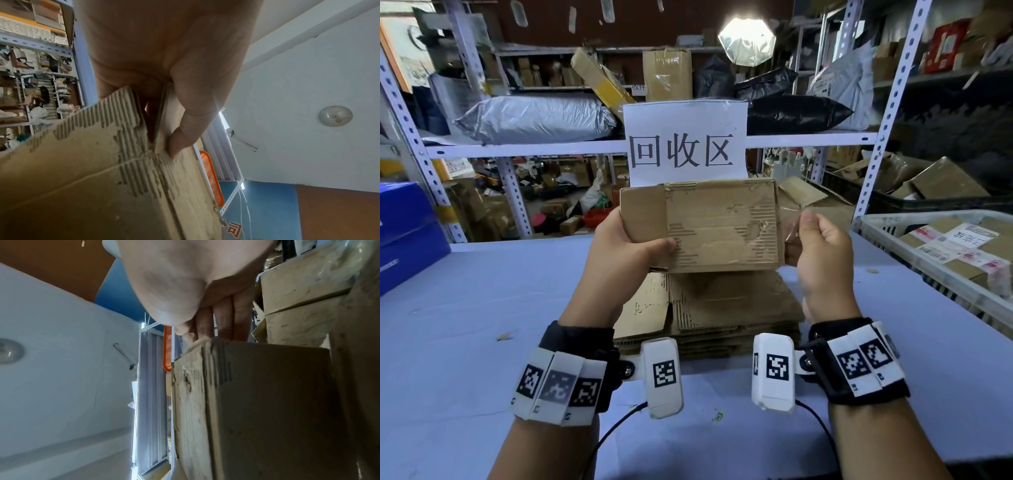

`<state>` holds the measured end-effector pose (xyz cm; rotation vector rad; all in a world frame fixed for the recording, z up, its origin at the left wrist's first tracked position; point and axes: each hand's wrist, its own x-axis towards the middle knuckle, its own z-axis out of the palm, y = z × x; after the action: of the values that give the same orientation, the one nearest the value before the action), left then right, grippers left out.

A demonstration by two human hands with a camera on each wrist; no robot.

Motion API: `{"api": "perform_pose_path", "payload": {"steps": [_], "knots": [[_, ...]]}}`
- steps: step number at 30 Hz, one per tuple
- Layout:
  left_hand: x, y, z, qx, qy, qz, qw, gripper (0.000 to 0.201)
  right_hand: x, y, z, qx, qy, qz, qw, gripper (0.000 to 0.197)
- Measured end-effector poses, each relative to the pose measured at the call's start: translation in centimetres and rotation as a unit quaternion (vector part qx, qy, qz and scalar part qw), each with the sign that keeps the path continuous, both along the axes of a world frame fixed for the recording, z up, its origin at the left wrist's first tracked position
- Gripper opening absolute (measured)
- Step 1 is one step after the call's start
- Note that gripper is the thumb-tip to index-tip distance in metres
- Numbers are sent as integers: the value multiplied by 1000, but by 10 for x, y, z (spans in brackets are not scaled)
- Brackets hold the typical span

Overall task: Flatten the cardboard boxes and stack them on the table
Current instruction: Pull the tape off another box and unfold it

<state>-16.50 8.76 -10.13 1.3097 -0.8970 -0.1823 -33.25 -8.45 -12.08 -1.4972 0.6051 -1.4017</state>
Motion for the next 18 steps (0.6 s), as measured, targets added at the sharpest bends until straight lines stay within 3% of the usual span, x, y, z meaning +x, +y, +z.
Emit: {"api": "perform_pose_path", "payload": {"steps": [3,8,18], "knots": [[4,1,0,-6,7,15,1000,41,-2,4,5,45,-66,84,993,44],[8,-1,-3,-2,6,38,999,40,-7,7,8,113,-163,128,972,37],[18,-3,-2,17,-8,90,996,53,-16,13,18,143,-249,218,933,34]]}}
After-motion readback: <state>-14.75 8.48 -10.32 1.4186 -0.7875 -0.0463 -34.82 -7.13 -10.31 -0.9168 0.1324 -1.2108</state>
